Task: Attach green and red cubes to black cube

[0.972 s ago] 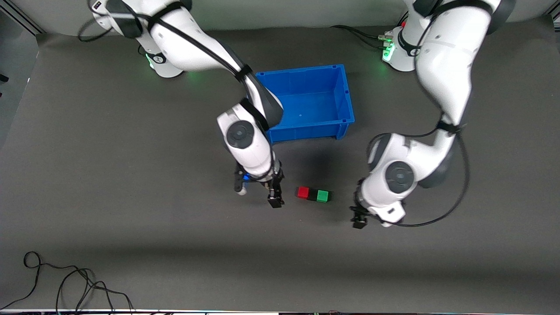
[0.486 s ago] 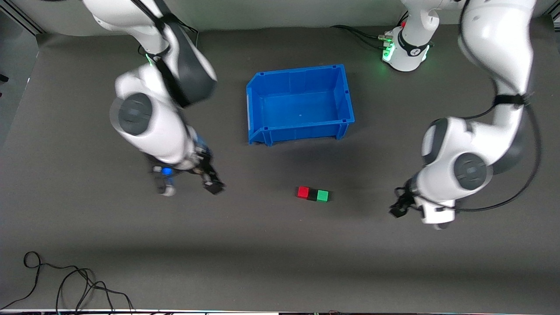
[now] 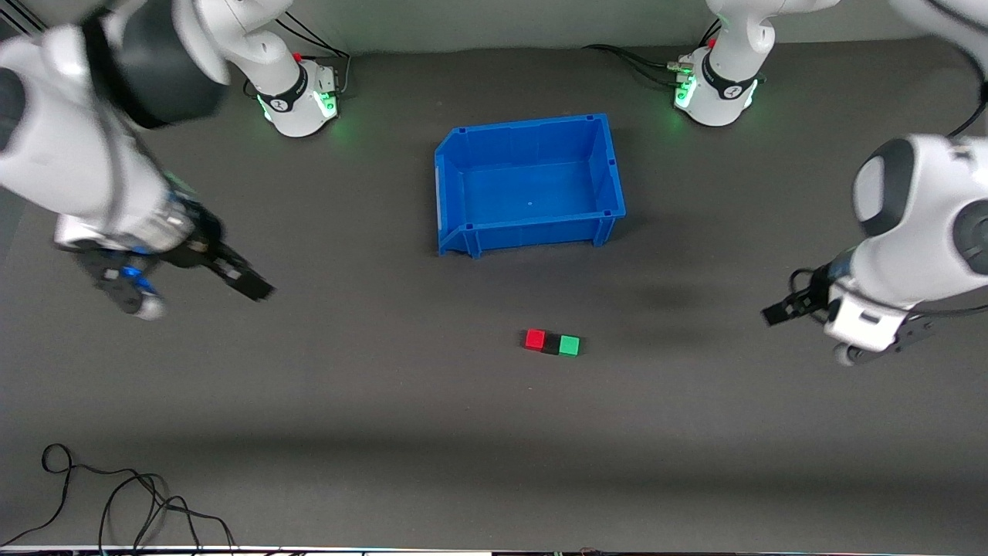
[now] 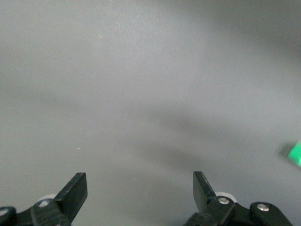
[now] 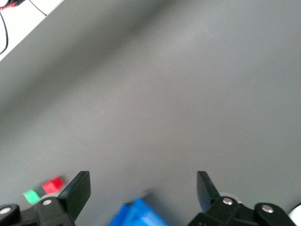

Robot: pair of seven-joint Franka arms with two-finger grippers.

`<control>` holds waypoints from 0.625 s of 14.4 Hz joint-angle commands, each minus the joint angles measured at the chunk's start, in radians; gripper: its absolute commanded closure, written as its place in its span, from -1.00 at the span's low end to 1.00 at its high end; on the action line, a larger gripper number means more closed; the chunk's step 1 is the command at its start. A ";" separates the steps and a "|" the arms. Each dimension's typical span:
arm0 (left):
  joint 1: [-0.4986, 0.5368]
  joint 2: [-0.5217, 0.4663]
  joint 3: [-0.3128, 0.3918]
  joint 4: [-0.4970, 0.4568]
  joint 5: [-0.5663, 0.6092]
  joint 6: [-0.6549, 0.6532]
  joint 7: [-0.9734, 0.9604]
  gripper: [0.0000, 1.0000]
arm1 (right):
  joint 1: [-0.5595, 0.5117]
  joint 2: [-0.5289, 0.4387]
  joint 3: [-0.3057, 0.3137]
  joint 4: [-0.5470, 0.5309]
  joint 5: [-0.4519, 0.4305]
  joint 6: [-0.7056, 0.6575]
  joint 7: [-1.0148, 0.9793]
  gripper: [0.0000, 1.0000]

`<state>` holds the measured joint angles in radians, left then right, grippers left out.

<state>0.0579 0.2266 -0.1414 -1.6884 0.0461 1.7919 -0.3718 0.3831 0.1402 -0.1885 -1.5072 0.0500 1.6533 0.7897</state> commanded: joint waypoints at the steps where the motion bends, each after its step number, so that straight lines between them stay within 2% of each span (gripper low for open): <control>1: 0.029 -0.072 -0.006 -0.037 -0.003 -0.061 0.161 -1.00 | -0.236 -0.096 0.189 -0.062 -0.056 -0.030 -0.258 -1.00; 3: 0.051 -0.072 -0.007 -0.002 -0.018 -0.083 0.177 -1.00 | -0.370 -0.114 0.265 -0.062 -0.058 -0.036 -0.428 -1.00; 4: 0.068 -0.064 -0.006 0.028 -0.047 -0.095 0.177 -1.00 | -0.407 -0.120 0.273 -0.061 -0.056 -0.036 -0.516 -1.00; 5: 0.092 -0.064 -0.007 0.047 -0.063 -0.121 0.203 -1.00 | -0.415 -0.125 0.261 -0.061 -0.056 -0.036 -0.602 -1.00; 7: 0.103 -0.085 -0.004 0.039 -0.022 -0.137 0.430 -1.00 | -0.409 -0.128 0.200 -0.059 -0.049 -0.038 -0.716 -1.00; 9: 0.146 -0.131 -0.003 0.026 -0.017 -0.157 0.510 -1.00 | -0.409 -0.129 0.167 -0.061 -0.044 -0.047 -0.776 -1.00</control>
<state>0.1658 0.1512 -0.1385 -1.6511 0.0198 1.6732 0.0411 -0.0305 0.0376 0.0039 -1.5422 0.0163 1.6104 0.0863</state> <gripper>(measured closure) 0.000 0.000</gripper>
